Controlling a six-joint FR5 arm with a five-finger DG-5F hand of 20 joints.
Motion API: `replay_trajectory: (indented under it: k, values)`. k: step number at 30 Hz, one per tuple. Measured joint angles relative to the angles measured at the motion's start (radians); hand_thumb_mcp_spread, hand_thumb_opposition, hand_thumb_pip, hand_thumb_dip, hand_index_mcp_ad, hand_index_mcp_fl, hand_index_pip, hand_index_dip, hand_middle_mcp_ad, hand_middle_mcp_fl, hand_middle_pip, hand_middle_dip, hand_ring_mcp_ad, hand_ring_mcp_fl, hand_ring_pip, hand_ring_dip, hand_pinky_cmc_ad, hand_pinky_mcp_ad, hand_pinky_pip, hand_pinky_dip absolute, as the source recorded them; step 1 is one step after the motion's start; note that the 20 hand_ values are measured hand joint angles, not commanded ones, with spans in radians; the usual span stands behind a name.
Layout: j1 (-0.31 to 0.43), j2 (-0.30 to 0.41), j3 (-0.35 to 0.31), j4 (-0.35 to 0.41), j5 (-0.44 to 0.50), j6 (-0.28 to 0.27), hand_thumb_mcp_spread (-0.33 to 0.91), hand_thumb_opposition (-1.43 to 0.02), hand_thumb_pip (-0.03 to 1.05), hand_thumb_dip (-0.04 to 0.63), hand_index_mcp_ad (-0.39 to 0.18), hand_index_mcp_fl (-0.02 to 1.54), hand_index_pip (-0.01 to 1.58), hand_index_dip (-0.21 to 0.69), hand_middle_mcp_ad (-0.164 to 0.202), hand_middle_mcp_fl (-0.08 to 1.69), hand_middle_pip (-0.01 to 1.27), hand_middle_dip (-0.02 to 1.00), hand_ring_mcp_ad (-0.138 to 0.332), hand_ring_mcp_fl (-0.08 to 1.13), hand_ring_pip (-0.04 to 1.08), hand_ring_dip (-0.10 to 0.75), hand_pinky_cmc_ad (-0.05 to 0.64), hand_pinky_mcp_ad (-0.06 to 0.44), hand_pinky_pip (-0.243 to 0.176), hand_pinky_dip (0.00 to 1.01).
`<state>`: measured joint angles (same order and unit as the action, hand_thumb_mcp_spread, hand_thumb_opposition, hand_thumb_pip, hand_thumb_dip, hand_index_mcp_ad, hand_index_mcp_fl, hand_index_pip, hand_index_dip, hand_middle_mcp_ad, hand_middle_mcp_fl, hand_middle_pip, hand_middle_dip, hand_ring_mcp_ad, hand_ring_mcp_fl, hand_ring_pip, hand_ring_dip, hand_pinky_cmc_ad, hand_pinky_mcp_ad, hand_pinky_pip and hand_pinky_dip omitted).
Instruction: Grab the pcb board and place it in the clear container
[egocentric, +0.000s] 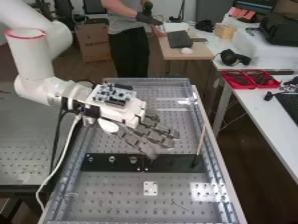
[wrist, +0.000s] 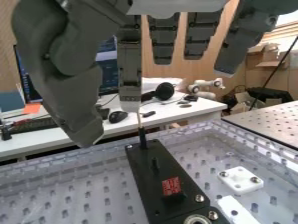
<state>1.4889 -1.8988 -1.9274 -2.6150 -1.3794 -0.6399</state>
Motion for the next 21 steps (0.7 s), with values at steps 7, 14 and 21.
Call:
replay_trajectory:
  k: [7,14,21]
  values:
    - [-0.035,-0.052,0.039,0.011,-0.059,-0.028,0.39,-0.85,0.69,0.22,-0.047,0.07,1.41,0.016,0.08,0.01,0.14,0.09,0.126,0.0,0.08,0.009,0.279,0.225,-0.11,0.5]
    - [-0.083,-0.109,0.092,0.004,-0.142,-0.07,0.39,-0.86,0.69,0.237,-0.07,0.1,1.48,0.017,0.075,0.01,0.13,0.1,0.126,0.0,0.09,0.016,0.279,0.215,-0.106,0.47]
    - [-0.118,-0.147,0.115,0.025,-0.192,-0.11,0.38,-0.86,0.69,0.237,-0.072,0.19,1.54,0.012,0.077,0.01,0.14,0.11,0.129,0.0,0.08,0.016,0.279,0.195,-0.105,0.45]
